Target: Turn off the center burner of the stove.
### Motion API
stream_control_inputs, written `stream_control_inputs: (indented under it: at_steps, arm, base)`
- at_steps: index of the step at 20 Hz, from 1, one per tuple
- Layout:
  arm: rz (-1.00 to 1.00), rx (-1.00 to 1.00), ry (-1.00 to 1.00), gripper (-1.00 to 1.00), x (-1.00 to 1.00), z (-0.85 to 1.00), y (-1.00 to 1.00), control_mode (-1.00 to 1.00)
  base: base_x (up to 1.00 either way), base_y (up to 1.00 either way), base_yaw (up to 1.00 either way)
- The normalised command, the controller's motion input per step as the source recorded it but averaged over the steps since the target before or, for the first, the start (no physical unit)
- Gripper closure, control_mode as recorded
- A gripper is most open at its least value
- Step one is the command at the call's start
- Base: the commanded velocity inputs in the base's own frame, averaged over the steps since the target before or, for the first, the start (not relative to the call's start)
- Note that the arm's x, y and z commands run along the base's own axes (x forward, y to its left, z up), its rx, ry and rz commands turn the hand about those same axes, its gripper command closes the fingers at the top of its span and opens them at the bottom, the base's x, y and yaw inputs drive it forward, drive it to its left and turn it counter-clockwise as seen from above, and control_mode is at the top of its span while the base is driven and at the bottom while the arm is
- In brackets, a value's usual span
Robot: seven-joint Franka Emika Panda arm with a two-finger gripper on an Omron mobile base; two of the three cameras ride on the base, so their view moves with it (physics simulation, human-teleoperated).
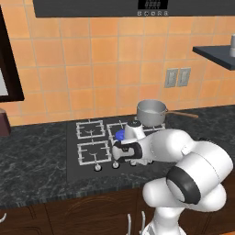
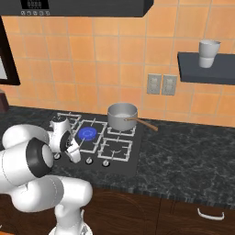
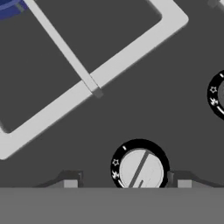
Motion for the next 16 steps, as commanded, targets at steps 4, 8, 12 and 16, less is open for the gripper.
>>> stream_control_inputs:
  at_steps: [4,8,12,16]
  arm:
    - [0.0,0.0,0.0,1.0,0.0,-0.03,0.0,-1.0]
    - [0.0,0.0,0.0,1.0,-0.08,0.0,-0.23,-1.0]
    - [-0.03,0.02,0.0,1.0,-0.13,-0.06,-0.45,-1.0]
    - [-0.23,0.12,0.03,1.0,0.0,-0.05,-0.4,-1.0]
  base:
    - [0.0,0.0,0.0]
    - [0.0,0.0,0.0]
    - [0.0,0.0,0.0]
    - [0.0,0.0,0.0]
